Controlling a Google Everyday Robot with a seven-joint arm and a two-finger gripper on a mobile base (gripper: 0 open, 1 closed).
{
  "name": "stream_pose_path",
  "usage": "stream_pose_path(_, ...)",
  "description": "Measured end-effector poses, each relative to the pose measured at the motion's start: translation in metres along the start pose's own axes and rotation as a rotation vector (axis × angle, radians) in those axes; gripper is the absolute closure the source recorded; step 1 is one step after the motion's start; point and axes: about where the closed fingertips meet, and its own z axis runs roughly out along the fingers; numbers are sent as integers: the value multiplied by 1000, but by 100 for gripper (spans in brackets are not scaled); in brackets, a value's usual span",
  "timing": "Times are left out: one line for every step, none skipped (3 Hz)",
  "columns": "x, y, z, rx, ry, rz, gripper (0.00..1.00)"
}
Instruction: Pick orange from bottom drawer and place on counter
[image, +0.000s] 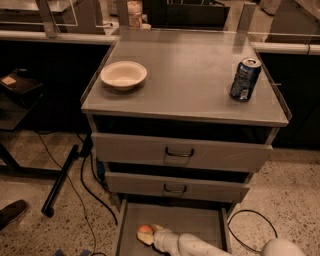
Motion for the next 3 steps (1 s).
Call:
stream_pose_path(-6, 0, -14, 10, -13, 6, 100)
stream_pose_path(-19, 1, -41, 23, -53, 8, 100)
stream_pose_path(-26, 1, -60, 31, -78, 22, 100)
